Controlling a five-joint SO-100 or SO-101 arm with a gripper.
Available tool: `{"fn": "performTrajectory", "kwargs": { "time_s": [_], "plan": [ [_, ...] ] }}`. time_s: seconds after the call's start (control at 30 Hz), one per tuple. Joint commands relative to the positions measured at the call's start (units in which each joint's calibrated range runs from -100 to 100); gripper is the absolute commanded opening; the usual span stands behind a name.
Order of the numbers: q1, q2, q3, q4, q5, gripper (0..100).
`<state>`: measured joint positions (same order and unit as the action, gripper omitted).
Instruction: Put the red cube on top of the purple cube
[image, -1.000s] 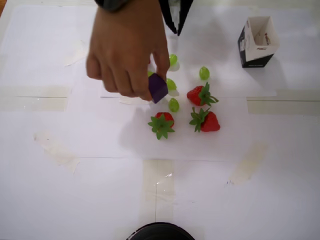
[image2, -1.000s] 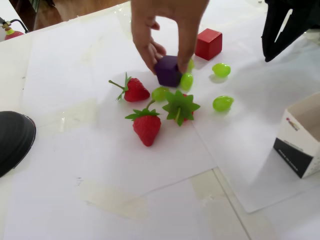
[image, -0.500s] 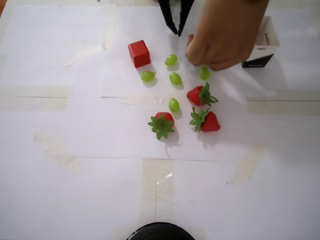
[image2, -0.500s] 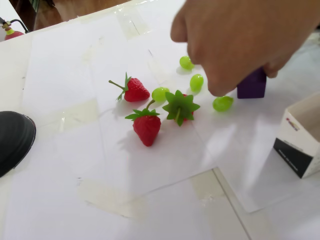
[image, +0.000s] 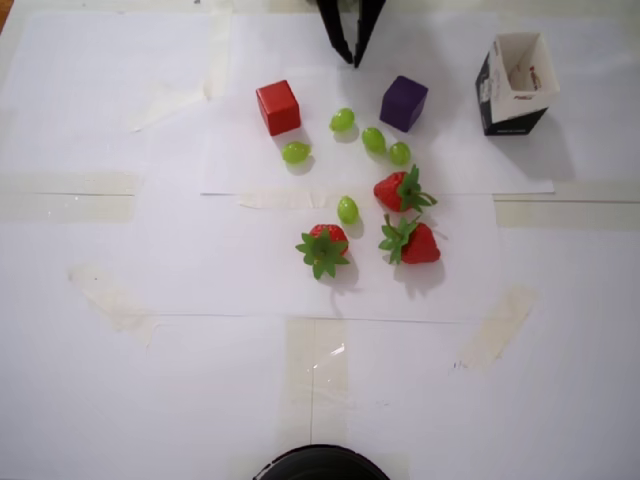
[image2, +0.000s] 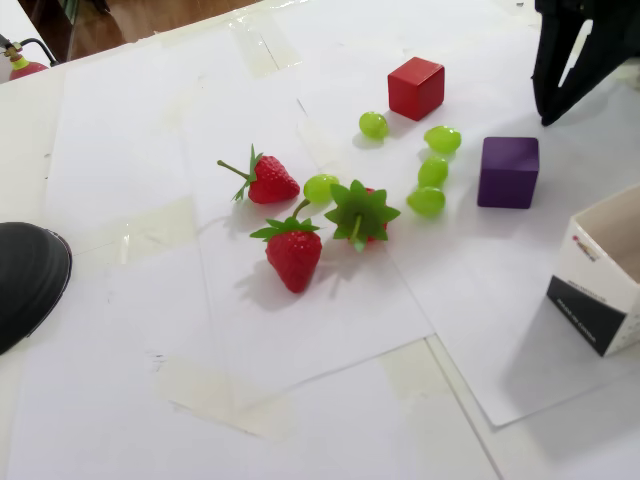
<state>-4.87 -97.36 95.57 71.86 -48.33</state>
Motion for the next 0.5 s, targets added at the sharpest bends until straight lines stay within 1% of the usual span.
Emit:
{"fn": "performTrajectory", "kwargs": {
  "time_s": [0.0, 0.07, 0.13, 0.2, 0.27, 0.47],
  "plan": [
    [5.9, -0.2, -14.4, 7.9, 2.4, 0],
    [9.4, 1.9, -17.3, 6.7, 3.5, 0],
    [11.5, 7.4, -20.7, 4.7, 4.6, 0],
    [13.3, 17.7, -26.9, 1.8, 6.5, 0],
    [15.2, 30.7, -37.1, 0.6, 9.4, 0],
    [19.9, 55.8, -60.6, 1.9, 16.8, 0]
  ]
}}
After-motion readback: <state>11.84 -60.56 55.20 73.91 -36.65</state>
